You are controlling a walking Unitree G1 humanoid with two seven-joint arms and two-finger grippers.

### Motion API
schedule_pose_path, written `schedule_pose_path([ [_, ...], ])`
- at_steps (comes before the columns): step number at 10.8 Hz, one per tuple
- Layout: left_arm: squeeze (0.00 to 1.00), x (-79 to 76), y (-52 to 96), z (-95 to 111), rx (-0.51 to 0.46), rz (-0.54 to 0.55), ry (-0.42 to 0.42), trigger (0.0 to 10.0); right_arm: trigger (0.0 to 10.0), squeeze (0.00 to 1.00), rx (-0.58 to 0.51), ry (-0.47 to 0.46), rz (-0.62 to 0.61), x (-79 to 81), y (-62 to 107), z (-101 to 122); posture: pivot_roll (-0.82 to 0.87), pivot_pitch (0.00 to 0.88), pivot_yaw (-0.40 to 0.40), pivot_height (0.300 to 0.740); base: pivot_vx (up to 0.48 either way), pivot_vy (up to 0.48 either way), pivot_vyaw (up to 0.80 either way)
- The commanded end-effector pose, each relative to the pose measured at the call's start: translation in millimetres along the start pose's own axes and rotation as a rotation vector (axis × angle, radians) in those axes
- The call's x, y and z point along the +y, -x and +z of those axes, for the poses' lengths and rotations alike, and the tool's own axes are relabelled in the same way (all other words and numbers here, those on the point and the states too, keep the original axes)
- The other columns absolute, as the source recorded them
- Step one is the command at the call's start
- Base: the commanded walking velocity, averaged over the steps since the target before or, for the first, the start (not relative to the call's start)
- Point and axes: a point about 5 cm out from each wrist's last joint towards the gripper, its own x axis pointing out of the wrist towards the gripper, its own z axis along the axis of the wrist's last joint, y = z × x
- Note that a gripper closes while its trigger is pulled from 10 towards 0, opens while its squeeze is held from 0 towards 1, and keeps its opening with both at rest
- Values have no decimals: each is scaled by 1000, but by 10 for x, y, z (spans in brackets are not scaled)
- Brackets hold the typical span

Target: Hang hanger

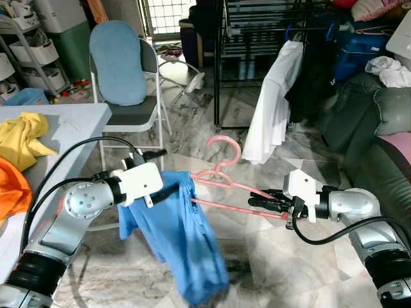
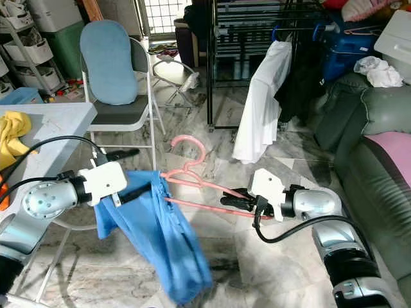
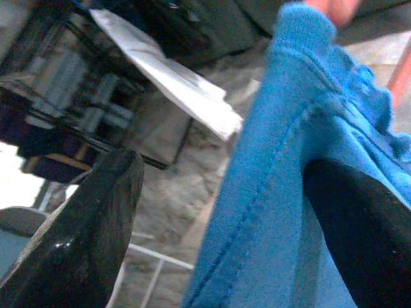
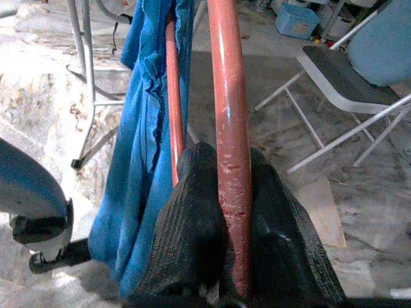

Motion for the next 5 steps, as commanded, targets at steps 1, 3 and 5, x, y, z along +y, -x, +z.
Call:
schedule_pose_path([
  [1, 0, 34, 7, -24, 9, -46, 25, 6353, 10000, 0, 3, 68, 28, -44, 4, 75, -1, 3, 55, 740, 0, 0, 0],
  [3, 0, 78, 35, -126, 59, -170, 57, 0, 10000, 0, 14, 112, 1, -101, 16, 82, -9, 4, 63, 740, 0, 0, 0],
  [5, 0, 75, 76, -211, 109, -291, 155, 0, 10000, 0, 25, 167, -35, -158, 43, 102, -16, 3, 69, 740, 0, 0, 0],
])
